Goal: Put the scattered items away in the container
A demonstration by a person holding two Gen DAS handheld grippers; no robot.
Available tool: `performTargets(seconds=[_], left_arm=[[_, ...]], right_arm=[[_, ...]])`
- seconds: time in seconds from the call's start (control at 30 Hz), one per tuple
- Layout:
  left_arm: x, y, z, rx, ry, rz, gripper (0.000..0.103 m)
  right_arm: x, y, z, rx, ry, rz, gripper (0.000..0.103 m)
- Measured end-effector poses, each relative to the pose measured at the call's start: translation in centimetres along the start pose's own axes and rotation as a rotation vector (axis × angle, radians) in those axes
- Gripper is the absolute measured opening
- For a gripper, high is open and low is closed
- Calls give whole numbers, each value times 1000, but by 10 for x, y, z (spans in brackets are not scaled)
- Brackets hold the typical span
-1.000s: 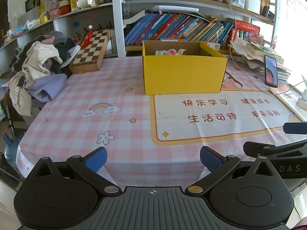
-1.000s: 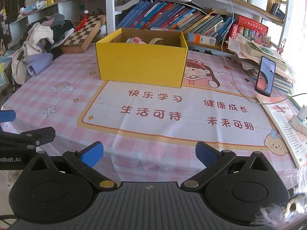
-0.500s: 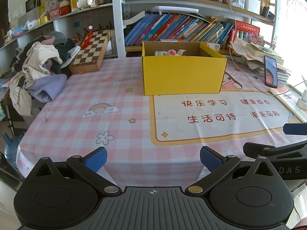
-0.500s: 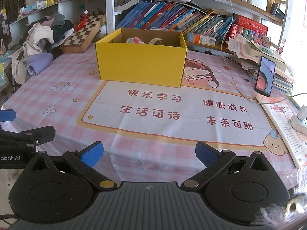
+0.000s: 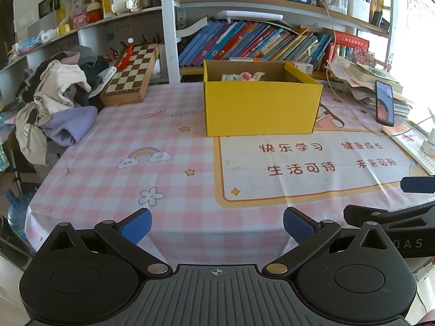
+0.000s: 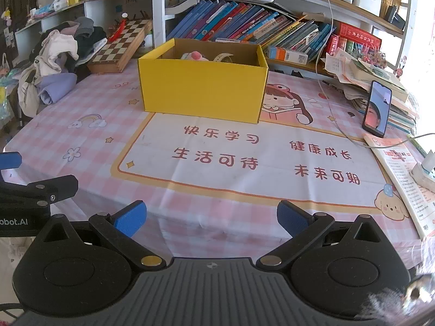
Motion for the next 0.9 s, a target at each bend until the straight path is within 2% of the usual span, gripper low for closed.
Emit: performTargets(seconds=[0.67, 0.9], left_arm=[[3, -1, 1, -17, -2, -12, 103], [8, 1, 3, -28, -39, -5, 103]], right_arm=[[2, 0, 5, -2, 5, -6, 103], [8, 2, 8, -4, 4, -16, 103]])
Point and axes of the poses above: each gripper's, at about its wrist camera, not at the fingertips, and x roughly the way its jaws point, z to its right, y to its top, the point moved 6 cm from there along x, roughly the way its jaws point, and after that the axes turned 9 degrees about -y, right-handed, at the moved point
